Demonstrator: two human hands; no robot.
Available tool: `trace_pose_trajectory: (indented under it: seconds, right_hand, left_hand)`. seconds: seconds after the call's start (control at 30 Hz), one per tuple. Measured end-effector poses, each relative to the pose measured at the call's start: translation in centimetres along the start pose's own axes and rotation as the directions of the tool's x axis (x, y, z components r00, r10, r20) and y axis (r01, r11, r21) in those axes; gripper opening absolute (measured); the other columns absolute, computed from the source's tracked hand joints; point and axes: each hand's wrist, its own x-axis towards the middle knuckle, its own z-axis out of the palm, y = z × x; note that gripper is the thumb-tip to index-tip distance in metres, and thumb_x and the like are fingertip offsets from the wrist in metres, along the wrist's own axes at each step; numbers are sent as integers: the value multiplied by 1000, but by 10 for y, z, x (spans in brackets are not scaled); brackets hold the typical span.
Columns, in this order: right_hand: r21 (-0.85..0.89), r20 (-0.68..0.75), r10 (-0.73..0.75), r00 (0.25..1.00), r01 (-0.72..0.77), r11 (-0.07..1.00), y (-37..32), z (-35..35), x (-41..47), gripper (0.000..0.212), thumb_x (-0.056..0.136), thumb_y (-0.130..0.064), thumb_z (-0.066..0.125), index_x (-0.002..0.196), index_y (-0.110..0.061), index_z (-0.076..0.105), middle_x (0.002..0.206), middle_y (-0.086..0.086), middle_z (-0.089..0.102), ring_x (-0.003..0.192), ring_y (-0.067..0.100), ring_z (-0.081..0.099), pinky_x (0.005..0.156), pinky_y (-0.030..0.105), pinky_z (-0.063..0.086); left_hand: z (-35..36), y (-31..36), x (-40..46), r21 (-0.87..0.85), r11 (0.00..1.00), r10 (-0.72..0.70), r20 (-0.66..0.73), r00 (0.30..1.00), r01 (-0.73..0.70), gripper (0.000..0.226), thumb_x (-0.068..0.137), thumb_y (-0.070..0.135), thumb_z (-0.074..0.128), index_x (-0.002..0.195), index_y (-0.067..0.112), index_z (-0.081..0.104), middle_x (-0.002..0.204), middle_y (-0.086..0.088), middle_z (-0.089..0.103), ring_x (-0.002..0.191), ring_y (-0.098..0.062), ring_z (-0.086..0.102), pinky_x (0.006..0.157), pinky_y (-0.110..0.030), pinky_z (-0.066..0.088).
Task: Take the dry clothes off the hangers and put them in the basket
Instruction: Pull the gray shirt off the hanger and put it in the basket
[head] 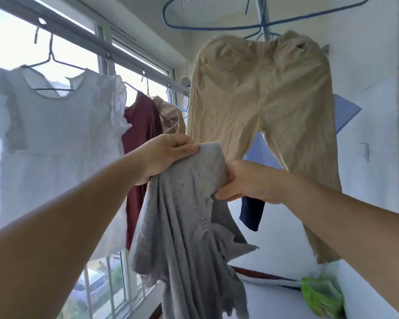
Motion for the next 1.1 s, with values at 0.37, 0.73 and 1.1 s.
trace_pose_trajectory:
  seconds: [0.37,0.73,1.1]
  right_hand:
    - [194,-259,-61,964,113,974,-4,21,8,30,90,4,47,86,-17,68,74,1,62,71,11,53,59,15,45]
    - [95,-352,-207,913,255,962,7,29,0,28,88,3,53,81,-18,69,85,6,66,81,13,57,69,22,48]
    - [-58,-252,-269,930,263,963,32,27,-8,37,78,13,58,72,-21,69,70,-13,68,73,1,63,72,19,52]
  left_hand:
    - [8,-17,-28,-132,991,-16,112,994,31,21,64,35,70,75,19,63,73,7,64,67,-3,61,62,-20,50]
    - [16,-36,-49,-312,862,-233,456,859,400,29,80,25,63,100,4,64,96,-8,71,89,-18,69,73,-25,56]
    - [37,-54,-51,157,943,-319,169,933,294,36,61,18,83,89,21,60,96,1,61,86,-16,60,68,-26,49]
